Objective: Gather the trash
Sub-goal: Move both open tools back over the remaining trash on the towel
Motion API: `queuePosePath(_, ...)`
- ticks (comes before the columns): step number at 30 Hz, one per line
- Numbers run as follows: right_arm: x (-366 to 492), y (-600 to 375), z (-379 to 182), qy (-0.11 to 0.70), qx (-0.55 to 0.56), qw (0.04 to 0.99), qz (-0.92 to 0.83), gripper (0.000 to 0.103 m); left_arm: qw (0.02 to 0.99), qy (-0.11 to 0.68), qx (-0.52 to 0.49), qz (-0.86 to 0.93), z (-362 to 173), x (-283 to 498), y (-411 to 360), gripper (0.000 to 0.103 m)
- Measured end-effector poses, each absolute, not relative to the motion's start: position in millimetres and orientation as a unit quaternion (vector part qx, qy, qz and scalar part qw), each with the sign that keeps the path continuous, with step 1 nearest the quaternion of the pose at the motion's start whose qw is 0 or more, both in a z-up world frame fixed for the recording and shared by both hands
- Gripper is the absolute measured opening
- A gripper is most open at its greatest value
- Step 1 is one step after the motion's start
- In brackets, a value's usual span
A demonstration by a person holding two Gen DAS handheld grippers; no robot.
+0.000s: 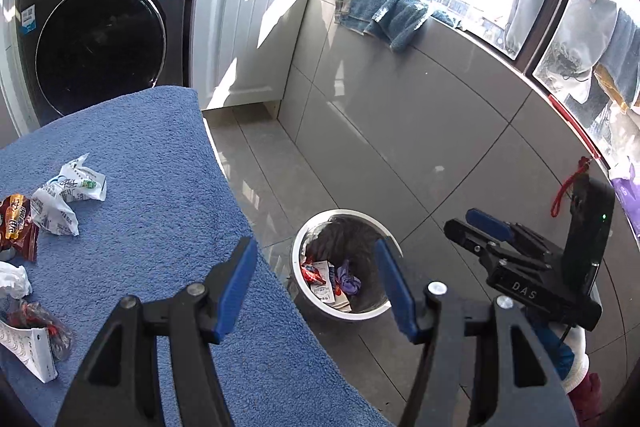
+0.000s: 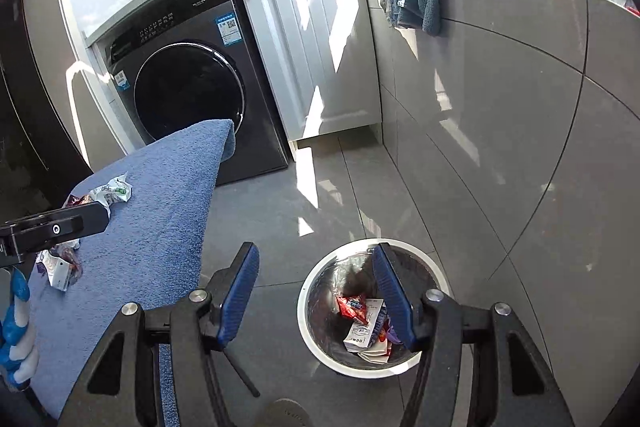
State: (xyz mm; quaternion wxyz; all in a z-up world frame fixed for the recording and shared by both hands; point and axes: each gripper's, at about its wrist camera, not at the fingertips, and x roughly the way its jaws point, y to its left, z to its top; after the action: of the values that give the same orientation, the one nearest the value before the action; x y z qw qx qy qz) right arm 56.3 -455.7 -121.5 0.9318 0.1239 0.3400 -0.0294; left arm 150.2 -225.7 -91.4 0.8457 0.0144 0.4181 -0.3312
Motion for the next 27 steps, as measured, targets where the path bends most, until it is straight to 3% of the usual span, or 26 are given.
queuePosePath(5,48,-420,-90,0.316,0.108,0.943,-0.003,0.057,0.869,0.406,-0.012,-0.284,-82,134,-149,0.068)
queuePosePath(15,39,-338,-48,0.294,0.052,0.953,0.055,0.057,0.890,0.403,-0.097,-0.189,-92,114,16,0.068)
queuePosePath(22,59,-278,-51,0.312,0.019,0.944,0.102,0.057,0.882,0.426,-0.156,-0.124,-124,120,113,0.068)
queuePosePath(27,85,-242,-66,0.340,0.000,0.931,0.134,0.057,0.878,0.429,-0.180,-0.108,-135,146,141,0.066)
